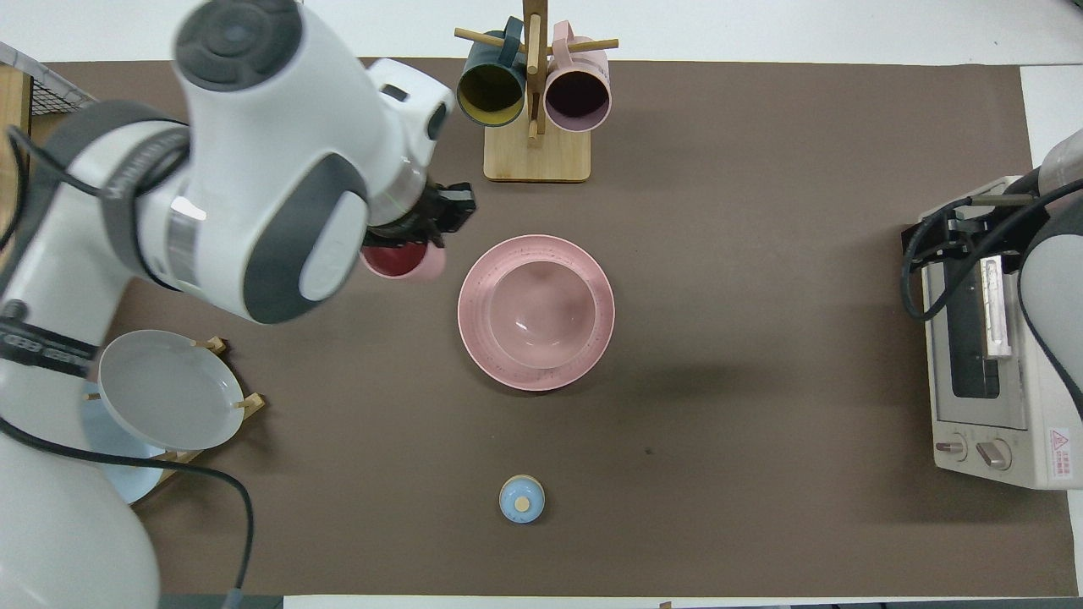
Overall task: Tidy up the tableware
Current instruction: 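Carry the pink cup with the left gripper and lower it into the bowl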
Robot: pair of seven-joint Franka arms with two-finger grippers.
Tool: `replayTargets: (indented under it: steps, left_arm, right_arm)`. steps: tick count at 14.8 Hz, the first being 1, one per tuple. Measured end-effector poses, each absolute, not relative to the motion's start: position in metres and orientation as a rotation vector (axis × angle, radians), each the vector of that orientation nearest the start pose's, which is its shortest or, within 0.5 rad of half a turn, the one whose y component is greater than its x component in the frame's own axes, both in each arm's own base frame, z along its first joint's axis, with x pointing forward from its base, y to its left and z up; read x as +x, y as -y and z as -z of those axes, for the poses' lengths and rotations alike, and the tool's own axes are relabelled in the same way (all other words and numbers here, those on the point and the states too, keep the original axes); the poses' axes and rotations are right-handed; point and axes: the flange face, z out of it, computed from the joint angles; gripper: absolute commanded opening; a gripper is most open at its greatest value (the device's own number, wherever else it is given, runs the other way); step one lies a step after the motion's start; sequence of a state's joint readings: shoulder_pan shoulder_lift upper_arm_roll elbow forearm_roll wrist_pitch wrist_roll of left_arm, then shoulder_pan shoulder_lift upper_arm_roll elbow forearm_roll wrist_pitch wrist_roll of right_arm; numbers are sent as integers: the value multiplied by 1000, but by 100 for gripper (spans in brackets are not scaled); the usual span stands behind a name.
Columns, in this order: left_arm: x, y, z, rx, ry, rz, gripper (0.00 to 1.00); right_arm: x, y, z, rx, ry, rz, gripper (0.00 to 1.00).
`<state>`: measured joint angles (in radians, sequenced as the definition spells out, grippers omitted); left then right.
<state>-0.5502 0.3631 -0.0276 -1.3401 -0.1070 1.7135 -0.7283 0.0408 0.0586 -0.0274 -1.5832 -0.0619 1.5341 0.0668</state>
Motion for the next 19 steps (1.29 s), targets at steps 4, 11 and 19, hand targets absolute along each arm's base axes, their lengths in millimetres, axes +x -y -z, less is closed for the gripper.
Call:
replayTargets:
  steps: [4, 11, 19]
  left_arm:
    - [516, 452, -494, -3222, 246, -114, 0]
    - [516, 470, -447, -3200, 295, -125, 0]
    - [512, 469, -404, -3203, 338, -110, 0]
  right_arm:
    - [558, 5, -592, -3202, -59, -149, 100]
    - [558, 12, -593, -3202, -77, -130, 100]
    - [558, 19, -593, -3200, -96, -130, 100]
